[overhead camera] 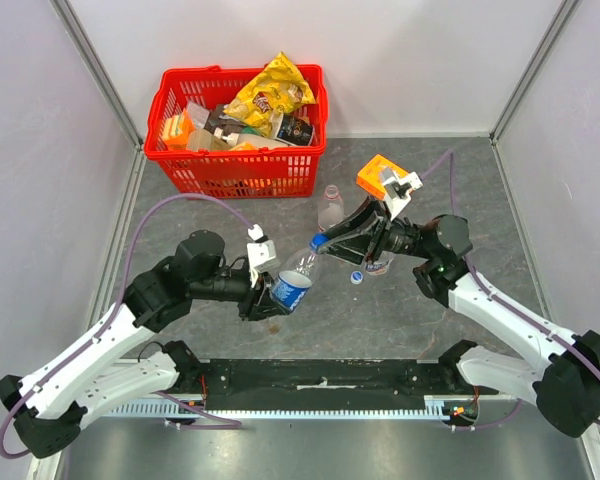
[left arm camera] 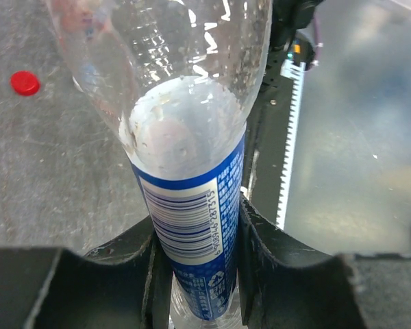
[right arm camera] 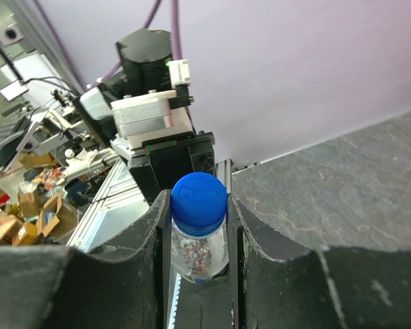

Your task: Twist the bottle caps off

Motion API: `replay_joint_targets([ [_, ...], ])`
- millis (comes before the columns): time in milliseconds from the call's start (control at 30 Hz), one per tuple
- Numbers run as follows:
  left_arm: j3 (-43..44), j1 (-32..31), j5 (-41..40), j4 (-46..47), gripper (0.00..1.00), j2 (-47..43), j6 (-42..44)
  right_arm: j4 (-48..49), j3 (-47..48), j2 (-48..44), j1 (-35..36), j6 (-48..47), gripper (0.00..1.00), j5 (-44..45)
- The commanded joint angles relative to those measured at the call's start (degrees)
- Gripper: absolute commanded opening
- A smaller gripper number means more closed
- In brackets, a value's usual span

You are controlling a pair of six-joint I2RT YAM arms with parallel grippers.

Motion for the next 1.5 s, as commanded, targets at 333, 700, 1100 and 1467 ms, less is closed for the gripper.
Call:
replay_joint_targets([
  [333,4.6,-0.7,23.9,4.7,0.18,0.5,1.2,20.1,-2.6,-3.4,-0.3,3.3,0.0,-7.7],
  [700,4.0,-0.7,27.3,5.5,0.18,0.3,1.0,22.2,-3.4,-6.0,-0.1,2.8,0.01,-9.6],
  [1100,3.2,-0.7,15.2,2.1,0.15,-1.4,2.5,18.1,-2.9,-5.1,-0.2,3.5,0.81,-6.9],
  [1467,0.3,-0.7,9.5,0.6,0.14,-1.9,4.0,-2.6,1.1,-6.8,-0.2,-6.7,0.98,-2.8],
])
